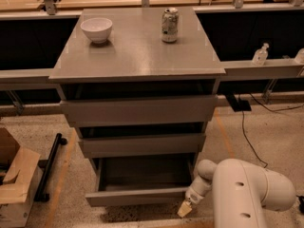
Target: Close bottom drawer
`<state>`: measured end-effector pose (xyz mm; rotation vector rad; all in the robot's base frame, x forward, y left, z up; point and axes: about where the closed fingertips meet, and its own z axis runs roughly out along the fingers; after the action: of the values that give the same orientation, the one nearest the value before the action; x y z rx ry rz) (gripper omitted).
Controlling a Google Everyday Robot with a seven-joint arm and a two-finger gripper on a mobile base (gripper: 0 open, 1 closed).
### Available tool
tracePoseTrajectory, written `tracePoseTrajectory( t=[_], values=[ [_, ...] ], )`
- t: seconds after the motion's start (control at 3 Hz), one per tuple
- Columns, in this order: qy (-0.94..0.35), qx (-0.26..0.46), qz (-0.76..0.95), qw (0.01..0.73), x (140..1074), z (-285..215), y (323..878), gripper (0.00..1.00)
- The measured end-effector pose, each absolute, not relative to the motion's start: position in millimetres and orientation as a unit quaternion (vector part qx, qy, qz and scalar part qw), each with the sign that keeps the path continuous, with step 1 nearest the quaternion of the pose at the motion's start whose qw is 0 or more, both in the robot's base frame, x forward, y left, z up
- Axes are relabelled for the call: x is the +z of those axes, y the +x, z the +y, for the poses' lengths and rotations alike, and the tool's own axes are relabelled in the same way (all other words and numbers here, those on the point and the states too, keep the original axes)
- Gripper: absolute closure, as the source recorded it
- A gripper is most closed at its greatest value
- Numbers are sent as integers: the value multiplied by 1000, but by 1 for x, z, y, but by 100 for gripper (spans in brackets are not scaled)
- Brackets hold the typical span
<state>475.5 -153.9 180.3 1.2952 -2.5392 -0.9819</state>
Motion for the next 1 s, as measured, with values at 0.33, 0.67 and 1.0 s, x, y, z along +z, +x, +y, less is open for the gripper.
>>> tracePoseTrajectory(
  t=[0.33, 0.67, 1.0],
  values=[
    [421, -323, -846, 54, 176, -158, 482, 100],
    [454, -289, -842, 26, 176, -162, 527, 100],
    [463, -283, -840, 23, 175, -162, 536, 100]
  ],
)
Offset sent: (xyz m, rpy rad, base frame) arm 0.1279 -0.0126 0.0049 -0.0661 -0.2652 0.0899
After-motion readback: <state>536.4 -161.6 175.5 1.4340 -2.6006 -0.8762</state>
